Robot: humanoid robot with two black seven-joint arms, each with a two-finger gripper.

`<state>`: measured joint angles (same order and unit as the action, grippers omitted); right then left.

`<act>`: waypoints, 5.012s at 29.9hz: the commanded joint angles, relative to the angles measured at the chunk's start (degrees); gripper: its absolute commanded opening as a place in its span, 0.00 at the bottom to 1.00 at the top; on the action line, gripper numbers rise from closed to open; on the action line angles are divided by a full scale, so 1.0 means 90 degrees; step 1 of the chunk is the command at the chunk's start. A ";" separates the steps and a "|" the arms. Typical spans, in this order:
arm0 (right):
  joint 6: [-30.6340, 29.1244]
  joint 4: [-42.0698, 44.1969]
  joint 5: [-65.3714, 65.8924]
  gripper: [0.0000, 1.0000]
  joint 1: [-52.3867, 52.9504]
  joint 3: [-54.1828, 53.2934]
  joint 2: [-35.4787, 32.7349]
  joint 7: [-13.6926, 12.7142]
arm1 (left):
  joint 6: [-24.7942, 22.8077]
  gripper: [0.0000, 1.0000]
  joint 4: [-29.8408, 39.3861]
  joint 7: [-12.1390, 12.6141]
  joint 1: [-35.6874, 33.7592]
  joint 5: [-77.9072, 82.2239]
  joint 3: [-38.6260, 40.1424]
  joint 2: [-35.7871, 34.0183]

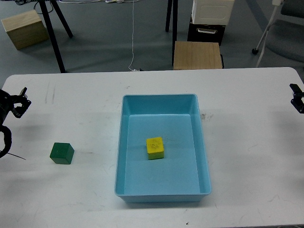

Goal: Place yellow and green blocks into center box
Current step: 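Withdraw the right gripper away from the tray, then move the left gripper down to the green cube, then close the left gripper on the green cube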

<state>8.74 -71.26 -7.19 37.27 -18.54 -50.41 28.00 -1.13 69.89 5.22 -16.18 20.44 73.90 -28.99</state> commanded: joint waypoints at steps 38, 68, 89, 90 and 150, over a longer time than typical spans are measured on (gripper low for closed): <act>0.0005 -0.0119 0.0008 1.00 0.0029 -0.0069 0.0093 0.0000 | -0.2986 1.00 0.2772 -0.2211 -0.0477 1.0522 -0.3592 -0.3801; -0.0034 -0.0090 0.0301 1.00 0.0039 -0.0157 0.0054 0.0000 | -0.2986 1.00 0.3065 -0.0707 -0.0849 1.0834 -0.4129 -0.2972; -0.0014 -0.0070 0.0301 1.00 0.0010 -0.0147 -0.0043 0.0000 | -0.2986 1.00 0.2206 -0.0678 -0.0868 1.0824 -0.4588 -0.2541; -0.0014 -0.0070 0.0301 1.00 0.0010 -0.0147 -0.0053 0.0000 | -0.2986 1.00 0.2205 -0.0678 -0.0868 1.0815 -0.4588 -0.2512; -0.0004 -0.0089 0.0447 1.00 0.0010 -0.0166 -0.0073 0.0000 | -0.2986 0.42 0.1815 -0.1459 -0.1131 1.0338 -0.3858 -0.2628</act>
<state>8.70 -71.91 -3.16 37.35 -20.02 -51.10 28.00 -28.00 85.90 -6.89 -24.84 118.24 34.56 -51.23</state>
